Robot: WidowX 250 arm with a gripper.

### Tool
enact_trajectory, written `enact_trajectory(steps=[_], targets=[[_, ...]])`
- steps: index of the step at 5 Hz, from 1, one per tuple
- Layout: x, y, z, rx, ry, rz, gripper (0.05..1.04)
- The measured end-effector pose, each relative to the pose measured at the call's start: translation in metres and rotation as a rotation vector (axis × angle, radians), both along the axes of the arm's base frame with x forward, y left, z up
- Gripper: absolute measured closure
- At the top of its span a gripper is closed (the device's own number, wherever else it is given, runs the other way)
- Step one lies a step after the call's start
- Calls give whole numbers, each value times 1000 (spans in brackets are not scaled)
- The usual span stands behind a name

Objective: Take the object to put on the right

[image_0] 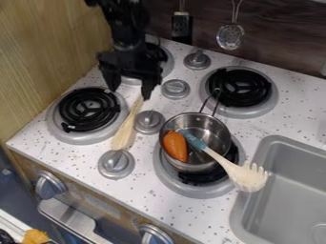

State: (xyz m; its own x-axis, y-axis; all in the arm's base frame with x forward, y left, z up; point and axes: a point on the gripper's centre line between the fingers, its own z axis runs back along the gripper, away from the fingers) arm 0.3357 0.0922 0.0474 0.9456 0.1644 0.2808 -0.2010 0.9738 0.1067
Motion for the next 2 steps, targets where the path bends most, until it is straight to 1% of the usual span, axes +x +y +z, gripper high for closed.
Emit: enact_trajectory(steps=[1,2], targets=[[18,-7,13,-43,-47,8,82],[30,-29,21,-74,-68,-4,82]])
